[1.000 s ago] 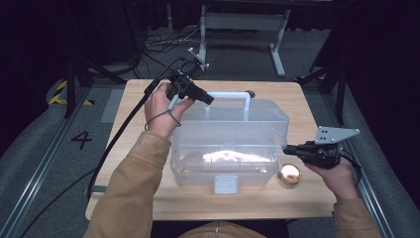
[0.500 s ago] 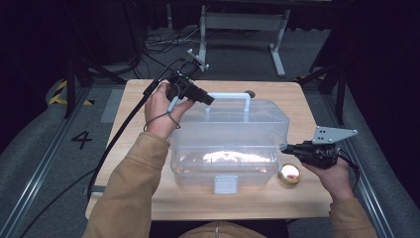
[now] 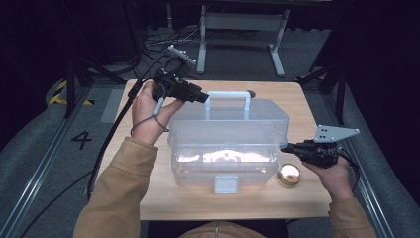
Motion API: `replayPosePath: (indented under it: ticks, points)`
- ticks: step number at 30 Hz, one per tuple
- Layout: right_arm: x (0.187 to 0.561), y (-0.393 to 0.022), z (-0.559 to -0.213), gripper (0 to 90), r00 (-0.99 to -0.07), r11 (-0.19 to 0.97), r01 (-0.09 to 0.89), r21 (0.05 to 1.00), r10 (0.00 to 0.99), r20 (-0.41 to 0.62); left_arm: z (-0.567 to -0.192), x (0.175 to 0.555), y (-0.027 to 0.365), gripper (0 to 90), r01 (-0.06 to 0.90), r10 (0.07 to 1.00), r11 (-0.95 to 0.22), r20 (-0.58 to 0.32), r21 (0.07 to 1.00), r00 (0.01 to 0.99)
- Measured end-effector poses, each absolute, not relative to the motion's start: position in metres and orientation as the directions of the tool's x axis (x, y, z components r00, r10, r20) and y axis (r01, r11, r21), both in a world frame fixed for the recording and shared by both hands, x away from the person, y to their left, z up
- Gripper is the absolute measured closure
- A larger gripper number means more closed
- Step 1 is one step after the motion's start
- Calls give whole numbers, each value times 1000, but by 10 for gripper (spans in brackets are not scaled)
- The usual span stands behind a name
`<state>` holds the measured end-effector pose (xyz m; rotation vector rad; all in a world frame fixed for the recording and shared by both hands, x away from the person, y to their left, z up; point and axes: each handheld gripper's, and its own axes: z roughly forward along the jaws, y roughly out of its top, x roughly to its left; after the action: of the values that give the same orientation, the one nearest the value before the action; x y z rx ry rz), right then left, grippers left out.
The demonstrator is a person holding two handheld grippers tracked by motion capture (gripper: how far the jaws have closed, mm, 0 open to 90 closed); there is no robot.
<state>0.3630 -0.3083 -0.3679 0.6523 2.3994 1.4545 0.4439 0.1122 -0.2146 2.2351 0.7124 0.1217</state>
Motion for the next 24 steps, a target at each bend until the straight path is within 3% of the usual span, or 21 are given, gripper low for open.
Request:
replayPosePath:
  ticks: [9, 24]
  points:
    - [365, -309, -364, 900, -855, 368, 249, 896, 517, 25, -204, 411, 125, 693, 401, 496, -538, -106, 741, 862]
    - [367, -307, -358, 900, -832, 346, 269, 899, 554, 36, -214, 367, 144, 769, 376, 491, -529, -86, 761, 867]
